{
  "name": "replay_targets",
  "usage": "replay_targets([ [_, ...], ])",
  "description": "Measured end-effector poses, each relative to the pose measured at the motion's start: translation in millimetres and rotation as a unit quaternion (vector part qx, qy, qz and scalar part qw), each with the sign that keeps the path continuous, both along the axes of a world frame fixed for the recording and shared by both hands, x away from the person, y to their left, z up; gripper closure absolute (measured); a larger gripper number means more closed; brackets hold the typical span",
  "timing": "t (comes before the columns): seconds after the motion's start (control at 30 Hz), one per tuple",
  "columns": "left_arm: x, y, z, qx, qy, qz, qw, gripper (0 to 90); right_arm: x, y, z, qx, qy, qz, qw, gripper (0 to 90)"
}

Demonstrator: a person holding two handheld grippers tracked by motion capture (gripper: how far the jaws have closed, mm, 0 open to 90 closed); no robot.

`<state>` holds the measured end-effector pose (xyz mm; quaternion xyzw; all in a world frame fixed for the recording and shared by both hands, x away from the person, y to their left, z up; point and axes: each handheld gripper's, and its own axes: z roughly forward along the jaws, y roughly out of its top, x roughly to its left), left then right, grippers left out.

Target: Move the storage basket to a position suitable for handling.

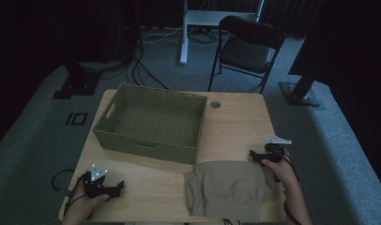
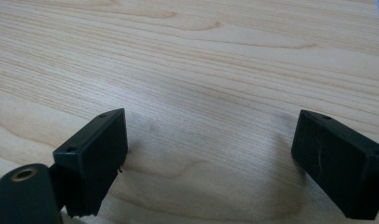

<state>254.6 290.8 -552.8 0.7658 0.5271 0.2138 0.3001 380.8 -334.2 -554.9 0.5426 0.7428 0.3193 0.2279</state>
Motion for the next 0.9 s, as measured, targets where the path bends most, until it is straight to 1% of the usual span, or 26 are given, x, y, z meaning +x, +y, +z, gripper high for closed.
replay_targets([
  [0.2, -0.5, 2.2, 0.1, 0.0, 0.0, -0.012, 0.9999, 0.7, 0.0, 0.1, 0.1, 0.0, 0.0, 0.0, 1.0, 10.3],
  [0.43, -2.2, 5.0, 0.1, -0.001, -0.002, -0.018, 0.9998, 0.8, -1.1, 2.1, 0.2, 0.0, 0.0, -0.001, 1.0, 10.3],
  [0.5, -2.3, 6.5, 0.4, 0.001, 0.001, -0.021, 0.9998, 0.8, -1.7, 4.0, 1.1, 0.001, 0.004, 0.006, 1.0, 11.0],
  [0.53, -2.2, 7.6, 0.8, 0.0, 0.0, -0.019, 0.9998, 0.8, -1.7, 4.4, 2.1, 0.007, 0.007, 0.006, 0.9999, 13.0],
  [0.57, -2.1, 8.1, 1.1, 0.001, 0.001, -0.018, 0.9998, 0.8, -1.0, 4.7, 2.9, 0.01, 0.002, -0.001, 1.0, 12.8],
  [0.63, -1.8, 9.8, 1.8, 0.002, 0.0, -0.017, 0.9998, 0.8, -0.2, 5.9, 3.9, 0.007, 0.004, 0.002, 1.0, 12.8],
  [0.7, -1.7, 11.2, 2.3, 0.004, 0.002, -0.019, 0.9998, 0.8, 0.7, 7.4, 5.1, 0.01, 0.002, 0.0, 0.9999, 12.8],
  [0.8, -1.4, 12.3, 2.7, 0.001, 0.002, -0.016, 0.9999, 0.8, 1.5, 9.2, 6.6, 0.009, 0.003, 0.004, 0.9999, 12.8],
  [0.9, -0.3, 13.7, 2.9, -0.001, 0.001, -0.012, 0.9999, 0.8, 2.9, 11.3, 10.4, 0.015, -0.003, 0.003, 0.9999, 12.8],
])
